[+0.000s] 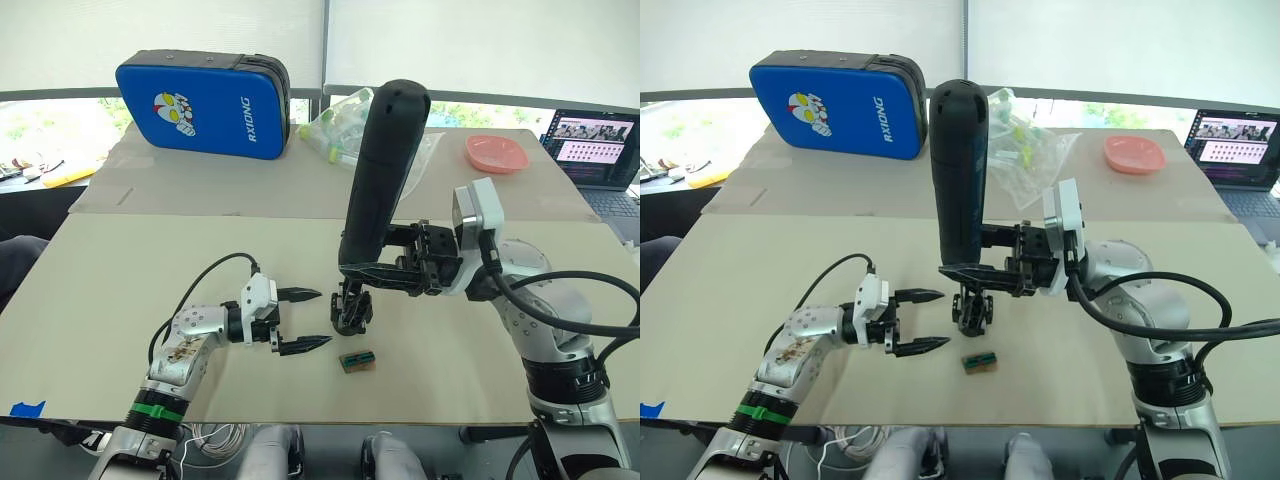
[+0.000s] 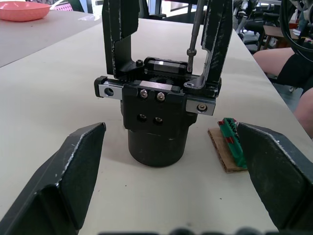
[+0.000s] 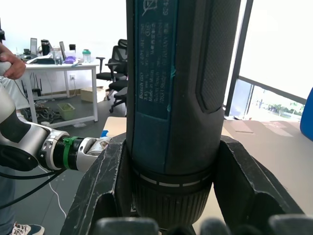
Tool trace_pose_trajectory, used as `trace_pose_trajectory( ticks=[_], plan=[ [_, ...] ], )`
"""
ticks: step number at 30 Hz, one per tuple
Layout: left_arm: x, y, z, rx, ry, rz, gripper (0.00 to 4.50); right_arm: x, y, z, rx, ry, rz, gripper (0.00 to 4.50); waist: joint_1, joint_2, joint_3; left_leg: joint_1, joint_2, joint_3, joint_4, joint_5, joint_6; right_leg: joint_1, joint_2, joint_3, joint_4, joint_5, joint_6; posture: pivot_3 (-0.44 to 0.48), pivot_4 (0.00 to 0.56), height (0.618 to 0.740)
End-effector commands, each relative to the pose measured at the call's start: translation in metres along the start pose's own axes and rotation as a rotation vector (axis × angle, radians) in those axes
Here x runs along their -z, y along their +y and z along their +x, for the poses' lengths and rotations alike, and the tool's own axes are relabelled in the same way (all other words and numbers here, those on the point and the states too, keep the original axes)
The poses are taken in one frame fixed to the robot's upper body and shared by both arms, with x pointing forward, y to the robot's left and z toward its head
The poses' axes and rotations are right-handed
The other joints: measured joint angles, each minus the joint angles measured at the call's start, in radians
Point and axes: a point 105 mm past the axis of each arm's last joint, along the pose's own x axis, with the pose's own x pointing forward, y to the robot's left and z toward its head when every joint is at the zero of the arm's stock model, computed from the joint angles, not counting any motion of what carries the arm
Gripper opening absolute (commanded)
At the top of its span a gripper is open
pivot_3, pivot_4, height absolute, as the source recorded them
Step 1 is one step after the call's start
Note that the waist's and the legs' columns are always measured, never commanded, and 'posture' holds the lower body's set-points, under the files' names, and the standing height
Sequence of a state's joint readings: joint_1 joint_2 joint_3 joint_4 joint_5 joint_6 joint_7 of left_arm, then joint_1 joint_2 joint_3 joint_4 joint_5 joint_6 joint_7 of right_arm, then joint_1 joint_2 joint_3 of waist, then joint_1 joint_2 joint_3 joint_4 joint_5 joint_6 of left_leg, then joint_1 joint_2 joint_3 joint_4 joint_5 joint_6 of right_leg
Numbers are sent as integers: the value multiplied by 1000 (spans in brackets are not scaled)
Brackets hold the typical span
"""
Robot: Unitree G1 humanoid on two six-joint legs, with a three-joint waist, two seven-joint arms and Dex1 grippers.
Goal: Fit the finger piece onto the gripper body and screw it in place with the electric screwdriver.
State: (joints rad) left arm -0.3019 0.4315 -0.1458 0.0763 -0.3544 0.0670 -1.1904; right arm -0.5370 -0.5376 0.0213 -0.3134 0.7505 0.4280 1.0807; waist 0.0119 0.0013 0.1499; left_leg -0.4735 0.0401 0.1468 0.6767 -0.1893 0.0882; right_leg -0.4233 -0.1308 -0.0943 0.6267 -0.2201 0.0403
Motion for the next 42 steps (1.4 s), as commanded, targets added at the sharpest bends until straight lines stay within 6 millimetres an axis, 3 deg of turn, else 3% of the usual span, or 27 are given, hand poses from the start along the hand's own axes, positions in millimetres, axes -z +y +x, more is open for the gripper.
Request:
trace_pose_trajectory(
  ticks=[1,42],
  plan=[
    [-9,-2,2,13,-16,51,4500,-11,1,0,-9,-22,-44,1907,0,0,0,0,0,0,0,0,0,0,0,0,0,0,0,0,150,740],
    [-5,-6,3,19,4,40,4500,0,5,-1,10,-11,-35,1907,0,0,0,0,0,0,0,0,0,0,0,0,0,0,0,0,150,740]
  ],
)
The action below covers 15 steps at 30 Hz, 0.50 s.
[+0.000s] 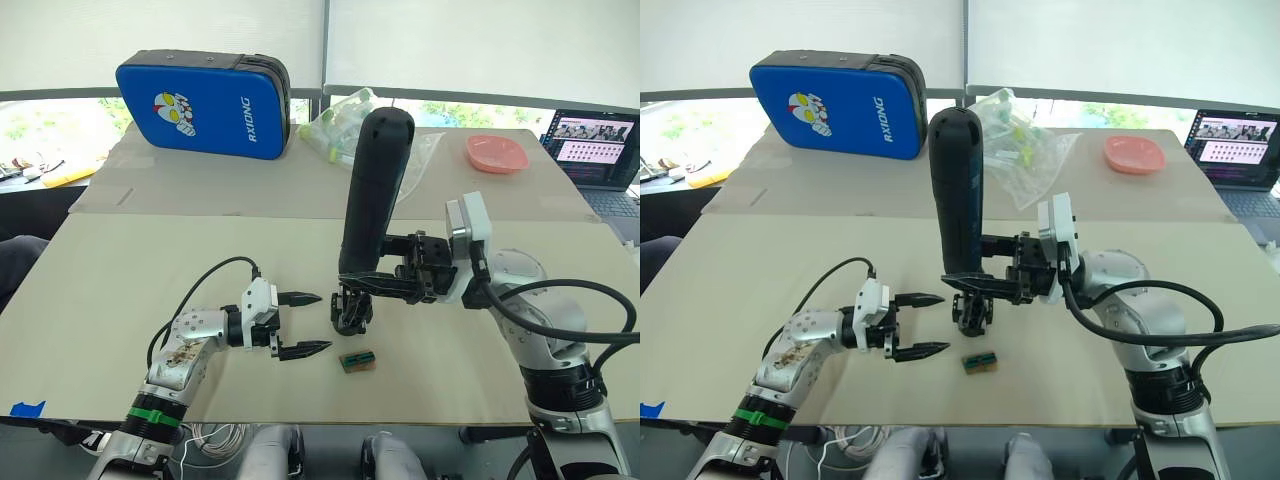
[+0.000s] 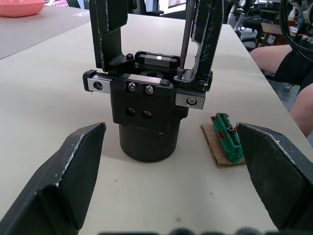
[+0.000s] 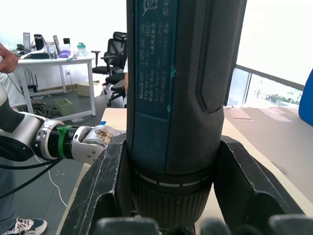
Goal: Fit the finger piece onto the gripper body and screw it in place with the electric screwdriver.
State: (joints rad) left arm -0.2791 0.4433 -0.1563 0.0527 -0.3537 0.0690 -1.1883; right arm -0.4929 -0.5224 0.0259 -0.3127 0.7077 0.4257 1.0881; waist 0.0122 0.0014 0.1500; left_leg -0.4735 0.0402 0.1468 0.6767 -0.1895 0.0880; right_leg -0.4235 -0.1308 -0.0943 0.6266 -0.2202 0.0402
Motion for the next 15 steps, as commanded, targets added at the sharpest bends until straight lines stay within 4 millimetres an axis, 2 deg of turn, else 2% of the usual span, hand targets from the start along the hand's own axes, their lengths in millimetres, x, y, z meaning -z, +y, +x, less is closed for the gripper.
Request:
trace_pose_trajectory(
  ticks=[1,15],
  plan=[
    [-7,0,5,8,-1,44,4500,-13,3,2,-13,-37,-61,1907,0,0,0,0,0,0,0,0,0,0,0,0,0,0,0,0,150,740],
    [8,5,21,-18,59,47,4500,-11,3,2,-9,-19,-58,1907,0,0,0,0,0,0,0,0,0,0,0,0,0,0,0,0,150,740]
  ],
)
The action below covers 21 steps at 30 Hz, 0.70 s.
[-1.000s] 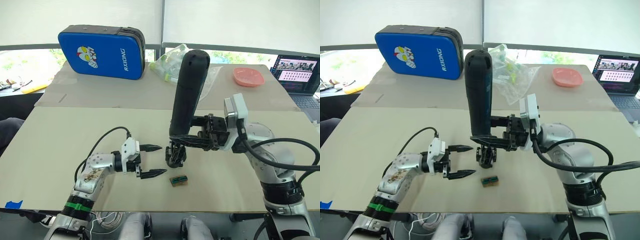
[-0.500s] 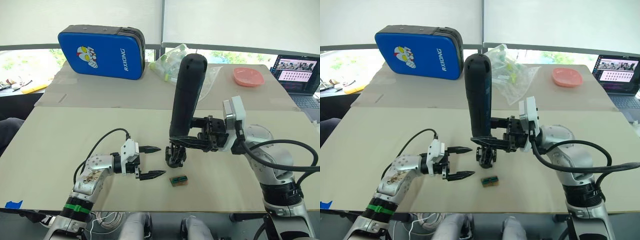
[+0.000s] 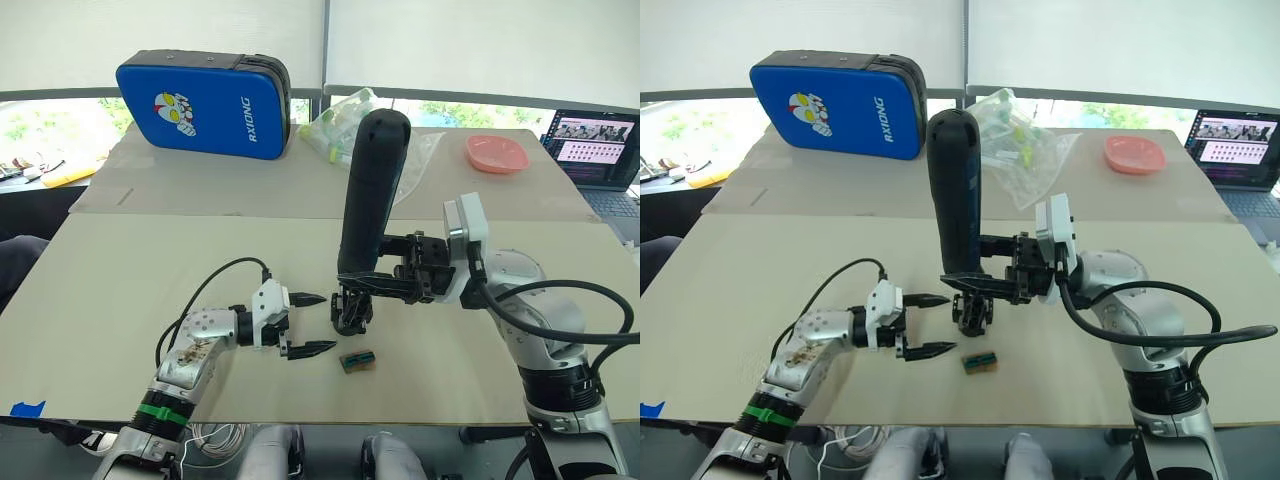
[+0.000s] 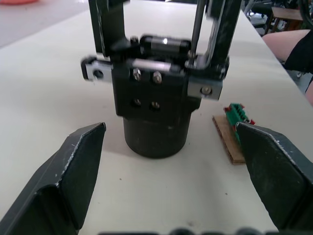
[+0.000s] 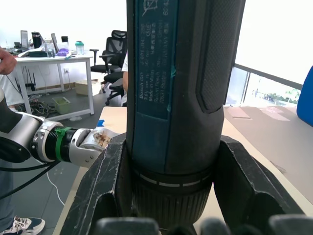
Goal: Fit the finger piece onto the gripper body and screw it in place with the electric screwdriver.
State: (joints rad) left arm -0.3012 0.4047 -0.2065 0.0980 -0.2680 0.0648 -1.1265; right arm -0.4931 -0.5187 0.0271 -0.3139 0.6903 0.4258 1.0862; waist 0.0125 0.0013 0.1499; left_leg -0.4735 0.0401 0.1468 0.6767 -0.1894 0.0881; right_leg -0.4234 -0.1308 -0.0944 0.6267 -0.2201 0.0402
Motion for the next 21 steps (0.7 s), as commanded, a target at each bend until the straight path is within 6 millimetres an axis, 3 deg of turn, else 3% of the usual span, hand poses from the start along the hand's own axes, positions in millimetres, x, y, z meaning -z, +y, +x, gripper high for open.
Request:
trace_pose_trajectory(
  ticks=[1,21],
  plan=[
    [-6,3,7,2,-3,50,4500,-12,4,1,-16,-29,-50,1907,0,0,0,0,0,0,0,0,0,0,0,0,0,0,0,0,150,740],
    [4,6,40,31,62,72,4500,-11,5,3,-4,-24,-54,1907,1,0,0,0,0,0,0,1,2,0,0,0,1,0,0,0,150,740]
  ],
)
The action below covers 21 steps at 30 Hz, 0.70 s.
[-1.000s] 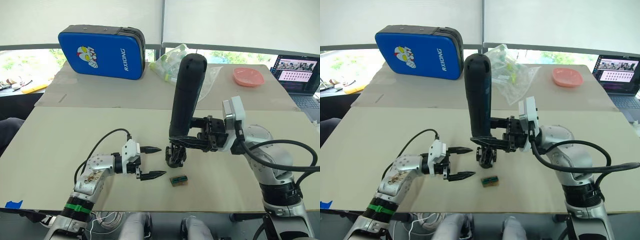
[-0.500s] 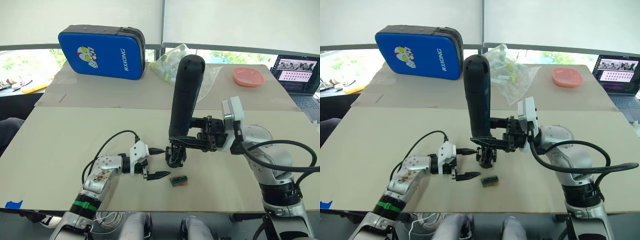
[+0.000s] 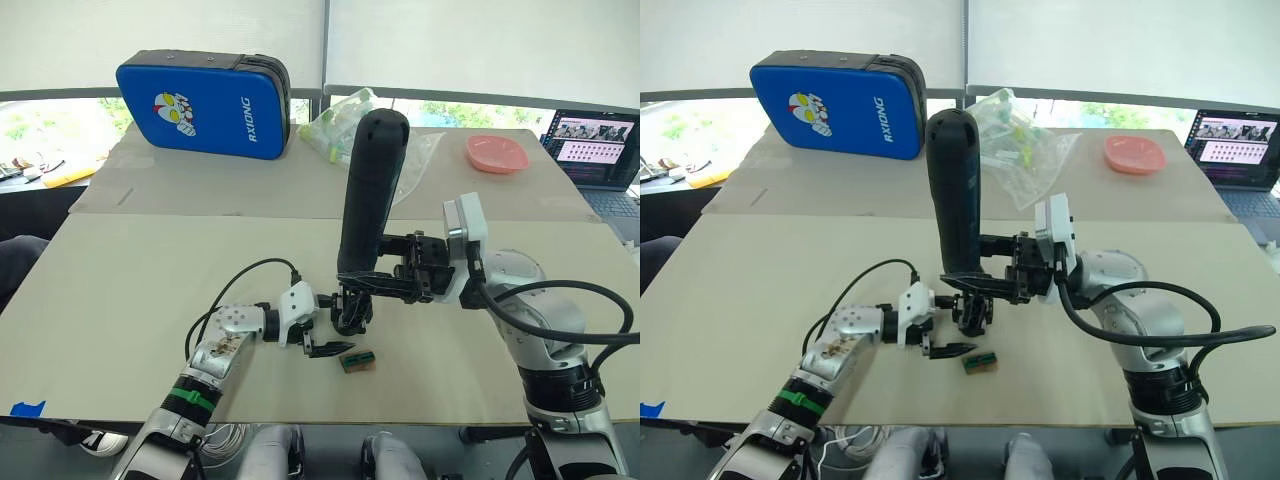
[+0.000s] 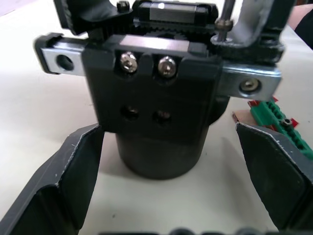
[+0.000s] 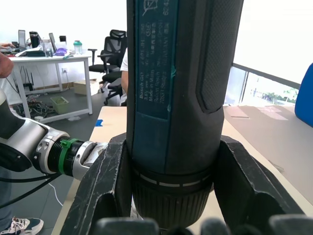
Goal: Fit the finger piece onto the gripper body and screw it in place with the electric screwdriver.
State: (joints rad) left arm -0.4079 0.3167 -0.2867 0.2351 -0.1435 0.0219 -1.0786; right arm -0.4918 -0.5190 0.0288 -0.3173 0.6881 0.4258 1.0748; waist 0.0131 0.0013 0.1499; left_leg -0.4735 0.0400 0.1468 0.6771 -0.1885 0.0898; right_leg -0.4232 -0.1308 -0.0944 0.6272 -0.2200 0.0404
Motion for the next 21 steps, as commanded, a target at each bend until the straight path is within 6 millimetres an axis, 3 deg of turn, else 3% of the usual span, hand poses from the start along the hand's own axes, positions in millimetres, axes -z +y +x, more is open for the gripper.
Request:
trace_pose_trajectory(
  ticks=[1,16,19,21],
  plan=[
    [-3,0,6,6,-1,23,4500,-11,5,2,-12,-27,-52,1907,0,0,0,0,0,0,0,0,0,0,0,0,0,0,0,0,150,740],
    [4,2,10,-1,42,15,4500,-10,6,3,-8,-24,-52,1907,1,0,0,0,0,0,1,0,0,0,0,0,0,0,0,0,150,740],
    [8,1,9,5,63,22,3658,-10,6,3,-6,-20,-50,1907,1,0,0,0,0,0,1,0,0,0,0,0,0,0,0,0,150,740],
    [8,0,9,4,63,19,2724,-9,6,3,-5,-18,-49,1907,1,0,0,0,0,0,1,0,0,0,0,0,0,0,0,0,150,740]
  ],
)
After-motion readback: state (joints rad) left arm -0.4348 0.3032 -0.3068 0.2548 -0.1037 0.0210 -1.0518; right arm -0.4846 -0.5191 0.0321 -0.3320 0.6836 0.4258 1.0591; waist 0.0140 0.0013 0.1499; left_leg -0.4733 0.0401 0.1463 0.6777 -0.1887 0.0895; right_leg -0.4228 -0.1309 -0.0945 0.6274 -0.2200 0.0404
